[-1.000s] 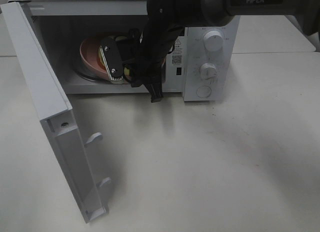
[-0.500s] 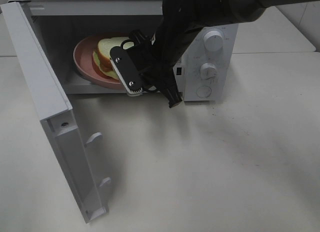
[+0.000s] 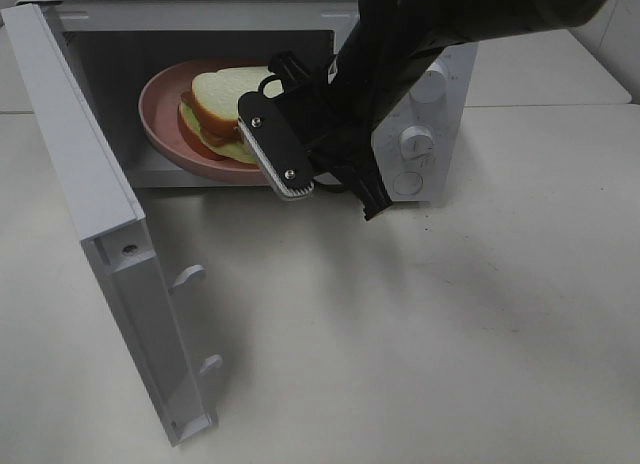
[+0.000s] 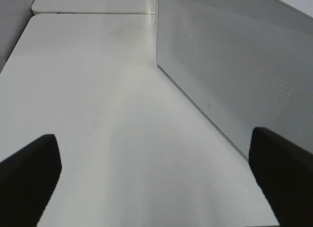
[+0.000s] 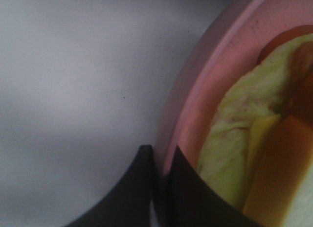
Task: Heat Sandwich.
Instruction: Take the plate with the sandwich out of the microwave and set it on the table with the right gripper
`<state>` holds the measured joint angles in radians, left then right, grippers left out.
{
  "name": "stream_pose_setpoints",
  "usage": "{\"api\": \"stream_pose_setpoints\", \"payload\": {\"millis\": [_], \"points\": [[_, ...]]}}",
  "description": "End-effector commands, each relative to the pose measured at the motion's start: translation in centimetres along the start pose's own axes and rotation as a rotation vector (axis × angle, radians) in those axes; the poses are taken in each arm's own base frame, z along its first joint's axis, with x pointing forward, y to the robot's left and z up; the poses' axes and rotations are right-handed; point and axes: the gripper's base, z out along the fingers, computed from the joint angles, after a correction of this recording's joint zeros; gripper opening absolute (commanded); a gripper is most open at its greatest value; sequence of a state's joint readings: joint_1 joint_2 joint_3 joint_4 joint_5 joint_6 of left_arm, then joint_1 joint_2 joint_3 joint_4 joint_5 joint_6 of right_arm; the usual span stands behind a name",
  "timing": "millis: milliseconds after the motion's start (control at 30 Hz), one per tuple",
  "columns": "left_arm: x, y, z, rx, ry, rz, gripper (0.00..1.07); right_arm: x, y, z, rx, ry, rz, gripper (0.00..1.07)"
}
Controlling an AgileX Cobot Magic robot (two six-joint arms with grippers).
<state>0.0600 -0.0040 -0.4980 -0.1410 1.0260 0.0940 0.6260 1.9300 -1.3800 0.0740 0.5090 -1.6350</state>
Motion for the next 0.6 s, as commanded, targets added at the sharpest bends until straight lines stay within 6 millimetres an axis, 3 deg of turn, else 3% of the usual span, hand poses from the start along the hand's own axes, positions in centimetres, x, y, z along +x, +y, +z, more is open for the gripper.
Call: {"api": "stream_pose_setpoints", "payload": {"millis": [33, 367, 600], "points": [[0.3, 0.0, -0.2, -0.001, -0.016, 0.000, 1.01, 0.2, 0.6, -1.6, 0.026, 0.012, -0.019, 0.00], [0.3, 0.0, -0.2, -0.001, -0.016, 0.000, 1.01, -1.4, 3.1, -3.7, 0.006, 0.006, -0.098, 0.00], [0.3, 0.0, -0.2, -0.001, -0.016, 0.000, 1.01, -1.4, 4.6, -5.5, -0.025, 0.009, -0.092, 0.00]]}}
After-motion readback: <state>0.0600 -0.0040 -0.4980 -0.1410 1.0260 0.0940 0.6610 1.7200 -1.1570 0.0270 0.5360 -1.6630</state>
